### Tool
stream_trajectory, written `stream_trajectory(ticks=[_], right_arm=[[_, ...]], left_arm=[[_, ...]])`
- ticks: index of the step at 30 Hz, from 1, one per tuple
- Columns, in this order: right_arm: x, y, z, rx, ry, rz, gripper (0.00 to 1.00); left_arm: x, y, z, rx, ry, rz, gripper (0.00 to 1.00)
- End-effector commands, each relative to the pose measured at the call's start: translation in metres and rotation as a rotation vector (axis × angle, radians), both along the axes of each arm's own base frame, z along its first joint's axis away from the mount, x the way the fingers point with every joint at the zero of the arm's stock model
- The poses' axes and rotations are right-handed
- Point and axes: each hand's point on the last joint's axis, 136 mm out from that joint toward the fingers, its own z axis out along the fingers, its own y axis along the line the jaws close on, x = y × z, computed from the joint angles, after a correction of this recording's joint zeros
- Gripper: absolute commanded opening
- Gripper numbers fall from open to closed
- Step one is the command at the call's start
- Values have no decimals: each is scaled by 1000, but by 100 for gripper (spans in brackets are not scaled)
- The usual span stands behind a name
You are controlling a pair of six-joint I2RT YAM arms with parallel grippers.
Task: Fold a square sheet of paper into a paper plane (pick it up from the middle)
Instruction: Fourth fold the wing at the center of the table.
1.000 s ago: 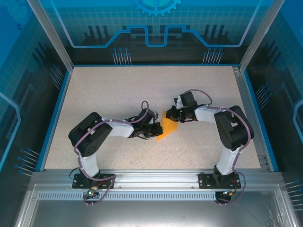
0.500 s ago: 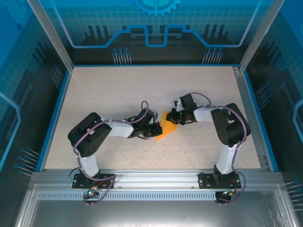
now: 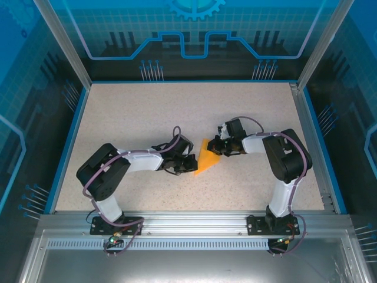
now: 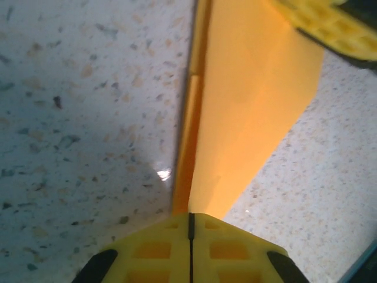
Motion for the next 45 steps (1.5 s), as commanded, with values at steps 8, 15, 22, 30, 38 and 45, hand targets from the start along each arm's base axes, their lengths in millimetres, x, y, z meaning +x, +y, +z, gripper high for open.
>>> stream_trajectory(ticks=[8, 15, 22, 30, 38, 45], right_arm=[[-30, -33, -60, -148, 172, -76, 4], [-30, -33, -59, -147, 172, -76, 5], [-22, -26, -42, -115, 137, -62, 7], [-4, 2, 29, -56, -33, 45, 11], [-14, 7, 3, -67, 28, 36, 8], [-23, -16, -35, -166, 112, -17, 6]], left_arm=[[34, -46, 39, -188, 19, 7, 18], [41, -50, 7, -165, 73, 44, 21], [28, -24, -29, -40, 112, 89, 20], [13, -17, -42, -53, 136, 83, 9], [17, -21, -37, -59, 124, 76, 7], [6, -14, -32, -53, 142, 66, 11]])
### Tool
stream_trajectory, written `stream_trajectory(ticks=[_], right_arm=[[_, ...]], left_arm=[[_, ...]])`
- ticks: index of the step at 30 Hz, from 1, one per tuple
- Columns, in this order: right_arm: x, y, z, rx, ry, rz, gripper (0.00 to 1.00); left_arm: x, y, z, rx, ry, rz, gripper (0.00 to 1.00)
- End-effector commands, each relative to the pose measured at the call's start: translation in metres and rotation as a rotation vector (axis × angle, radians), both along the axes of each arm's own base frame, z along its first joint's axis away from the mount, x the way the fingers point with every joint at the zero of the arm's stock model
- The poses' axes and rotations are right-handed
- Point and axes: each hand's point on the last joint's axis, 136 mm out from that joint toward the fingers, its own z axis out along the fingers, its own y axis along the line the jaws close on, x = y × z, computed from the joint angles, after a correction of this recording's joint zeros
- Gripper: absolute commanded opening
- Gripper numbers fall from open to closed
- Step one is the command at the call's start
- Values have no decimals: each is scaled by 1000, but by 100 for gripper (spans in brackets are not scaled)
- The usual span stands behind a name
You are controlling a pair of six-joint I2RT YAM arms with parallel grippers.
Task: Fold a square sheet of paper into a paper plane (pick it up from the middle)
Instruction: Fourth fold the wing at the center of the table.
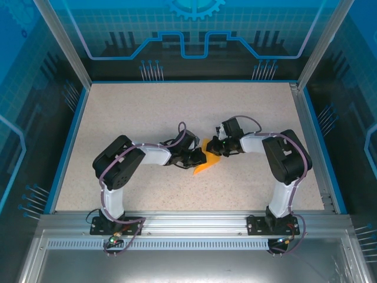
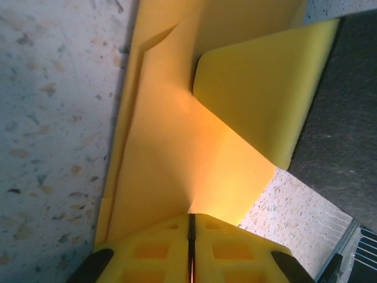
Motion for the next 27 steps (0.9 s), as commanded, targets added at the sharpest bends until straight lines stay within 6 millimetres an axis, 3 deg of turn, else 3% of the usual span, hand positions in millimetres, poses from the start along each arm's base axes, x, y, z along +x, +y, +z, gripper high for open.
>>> stream_trajectory(ticks=[1, 16, 21, 27], right_arm=[[-17, -23, -40, -115, 103, -46, 6], [-21, -33, -48, -151, 130, -55, 5], [-22, -34, -49, -155, 139, -57, 5], [-22, -33, -49, -150, 139, -60, 5]], left_arm=[[-28, 23, -18, 79, 105, 2, 12], [-89, 68, -40, 157, 228, -5, 15], [-95, 75, -34, 173, 217, -14, 15], [-81, 74, -6, 166, 113, -16, 16]])
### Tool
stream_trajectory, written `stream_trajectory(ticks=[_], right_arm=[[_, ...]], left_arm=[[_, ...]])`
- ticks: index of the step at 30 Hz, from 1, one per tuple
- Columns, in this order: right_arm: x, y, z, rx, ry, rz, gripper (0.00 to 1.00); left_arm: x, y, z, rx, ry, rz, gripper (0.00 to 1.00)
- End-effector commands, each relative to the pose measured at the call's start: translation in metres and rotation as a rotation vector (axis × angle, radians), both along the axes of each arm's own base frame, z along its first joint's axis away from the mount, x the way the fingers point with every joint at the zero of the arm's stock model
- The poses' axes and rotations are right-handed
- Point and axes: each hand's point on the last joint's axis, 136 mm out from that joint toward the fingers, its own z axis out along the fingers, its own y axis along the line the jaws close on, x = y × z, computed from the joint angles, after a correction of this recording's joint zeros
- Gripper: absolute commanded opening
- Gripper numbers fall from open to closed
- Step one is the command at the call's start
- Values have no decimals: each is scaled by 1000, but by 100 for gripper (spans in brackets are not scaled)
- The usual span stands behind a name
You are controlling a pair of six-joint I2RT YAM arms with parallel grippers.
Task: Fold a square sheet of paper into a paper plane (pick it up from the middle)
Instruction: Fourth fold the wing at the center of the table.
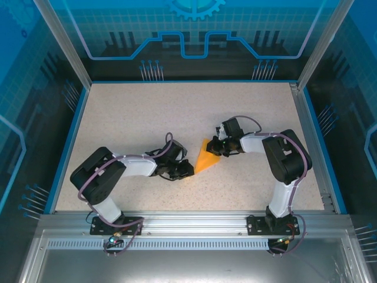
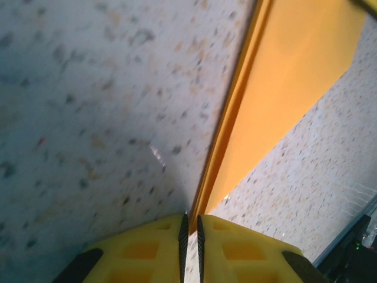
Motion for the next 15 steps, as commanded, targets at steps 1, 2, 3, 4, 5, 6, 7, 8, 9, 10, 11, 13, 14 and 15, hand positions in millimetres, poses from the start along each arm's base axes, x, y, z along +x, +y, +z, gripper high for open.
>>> stream_trajectory(ticks=[1, 2, 3, 4, 5, 6, 7, 8, 9, 10, 11, 13, 14, 15], right_arm=[[-22, -32, -48, -153, 132, -59, 5], [-22, -32, -47, -153, 131, -58, 5], [-21, -32, -47, -153, 131, -58, 5], [-21, -32, -47, -152, 131, -59, 5], [-21, -31, -46, -147, 130, -59, 5], [-21, -31, -46, -143, 132, -59, 6], [-20, -30, -46, -141, 132, -60, 6], [-19, -29, -44, -137, 127, -59, 5], [-19, -28, -43, -131, 127, -58, 6], [-18, -27, -42, -125, 124, -56, 6], [-17, -26, -41, -119, 124, -56, 6], [-16, -23, -37, -108, 119, -54, 6], [-14, -22, -35, -104, 114, -55, 7], [-13, -21, -33, -100, 111, -53, 6]], left_arm=[[-10, 17, 2, 83, 4, -16, 16], [-6, 14, 8, 75, -17, -15, 17], [0, 11, 15, 62, -43, -15, 18], [5, 6, 21, 46, -65, -17, 18], [11, 0, 28, 24, -83, -24, 18], [16, -7, 33, 4, -96, -32, 19], [21, -13, 38, -15, -105, -39, 19], [27, -20, 42, -38, -116, -44, 20], [32, -27, 45, -59, -124, -50, 21], [36, -32, 47, -76, -130, -55, 21], [40, -38, 48, -89, -130, -61, 21], [43, -47, 44, -108, -116, -81, 21], [42, -50, 39, -114, -96, -88, 21], [41, -52, 34, -119, -78, -90, 21]])
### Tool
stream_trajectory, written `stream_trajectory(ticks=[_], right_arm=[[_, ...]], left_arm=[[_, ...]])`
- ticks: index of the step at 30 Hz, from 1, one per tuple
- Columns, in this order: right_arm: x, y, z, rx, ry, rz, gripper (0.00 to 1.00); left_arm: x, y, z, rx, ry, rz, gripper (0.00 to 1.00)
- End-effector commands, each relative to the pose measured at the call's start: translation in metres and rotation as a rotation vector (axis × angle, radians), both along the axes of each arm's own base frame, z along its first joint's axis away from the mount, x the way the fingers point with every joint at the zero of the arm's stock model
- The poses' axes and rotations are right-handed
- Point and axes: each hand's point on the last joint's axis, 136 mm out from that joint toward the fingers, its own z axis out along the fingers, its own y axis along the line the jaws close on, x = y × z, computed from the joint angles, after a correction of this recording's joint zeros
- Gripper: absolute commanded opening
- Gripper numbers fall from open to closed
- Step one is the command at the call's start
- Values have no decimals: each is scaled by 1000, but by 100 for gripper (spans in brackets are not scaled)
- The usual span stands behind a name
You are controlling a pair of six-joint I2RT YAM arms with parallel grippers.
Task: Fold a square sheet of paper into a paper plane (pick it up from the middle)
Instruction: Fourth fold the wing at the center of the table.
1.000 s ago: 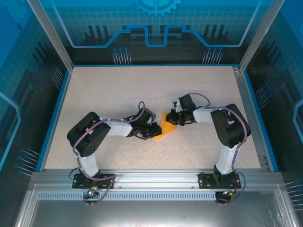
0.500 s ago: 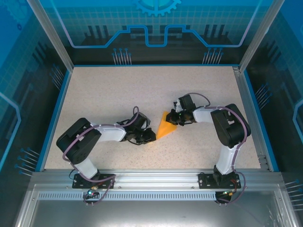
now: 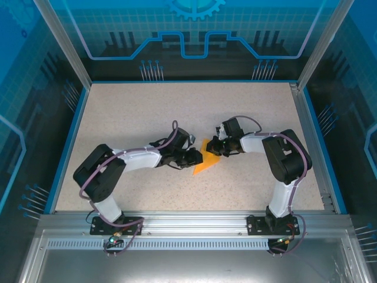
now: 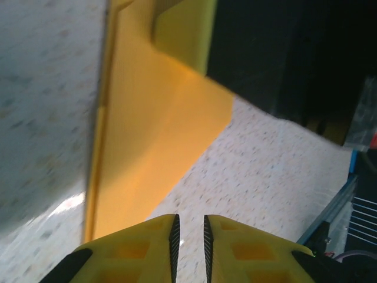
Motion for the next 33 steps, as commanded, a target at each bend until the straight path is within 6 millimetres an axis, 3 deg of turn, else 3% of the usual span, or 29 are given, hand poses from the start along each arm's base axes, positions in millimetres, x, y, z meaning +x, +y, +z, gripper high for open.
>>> stream_trajectory(ticks=[1, 4, 7, 11, 15, 17, 19, 27, 33], right_arm=[[-12, -21, -32, -106, 106, -51, 7], [-10, -20, -27, -105, 101, -45, 7], [-7, -18, -19, -98, 83, -42, 7], [-2, -13, 11, -66, 16, -17, 8], [-1, -3, 46, -22, -76, 28, 10], [-6, 5, 52, -16, -98, 56, 9], [-14, 13, 48, -21, -90, 73, 9], [-36, 18, 2, -21, 3, 63, 7], [-34, -8, -30, -98, 44, 7, 6]], left_arm=[[-7, -11, -15, -33, 61, -50, 21], [-17, -9, -31, -27, 112, -52, 20], [-26, 8, -50, 42, 148, -21, 20], [-37, 28, -71, 138, 176, 3, 11], [-42, 32, -78, 149, 186, 1, 5], [-42, 32, -80, 152, 187, -1, 4], [-41, 32, -80, 151, 182, 0, 3], [-38, 30, -79, 150, 178, -2, 3], [-40, 32, -82, 162, 186, 2, 0]])
